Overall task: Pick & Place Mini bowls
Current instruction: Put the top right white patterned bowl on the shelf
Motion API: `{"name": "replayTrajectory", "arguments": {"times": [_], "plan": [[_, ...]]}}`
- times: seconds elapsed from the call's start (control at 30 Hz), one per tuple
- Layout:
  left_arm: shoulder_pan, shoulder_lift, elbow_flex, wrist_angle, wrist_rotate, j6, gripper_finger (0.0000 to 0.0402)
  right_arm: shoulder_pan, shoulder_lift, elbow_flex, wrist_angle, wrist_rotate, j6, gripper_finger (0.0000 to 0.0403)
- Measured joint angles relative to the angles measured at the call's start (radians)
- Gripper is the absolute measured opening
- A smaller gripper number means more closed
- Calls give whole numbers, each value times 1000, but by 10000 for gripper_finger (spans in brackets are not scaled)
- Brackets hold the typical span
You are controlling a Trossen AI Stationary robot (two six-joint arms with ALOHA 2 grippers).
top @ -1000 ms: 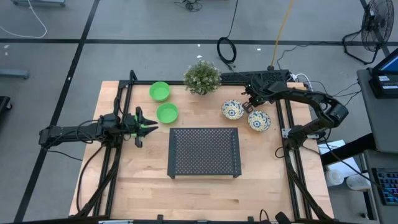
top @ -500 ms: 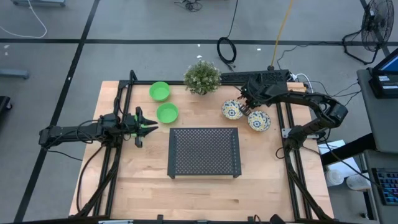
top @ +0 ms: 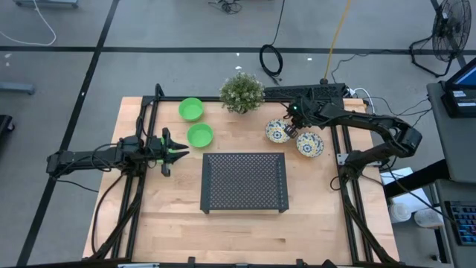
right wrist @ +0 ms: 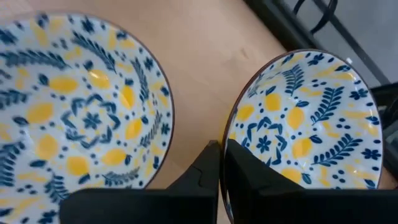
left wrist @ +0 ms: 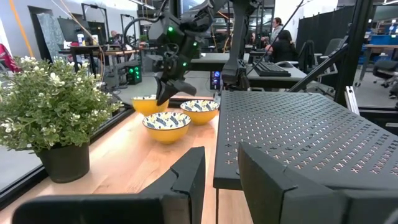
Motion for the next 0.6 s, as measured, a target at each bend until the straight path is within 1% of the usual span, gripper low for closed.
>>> {"name": "replayTrajectory", "arguments": {"times": [0.23, 0.6], "plan": [[0, 0, 0, 0, 0, 0, 99, 37, -67, 0, 7, 1, -1, 2], [0, 0, 0, 0, 0, 0, 99, 127, -156, 0, 29, 4, -1, 1]]}}
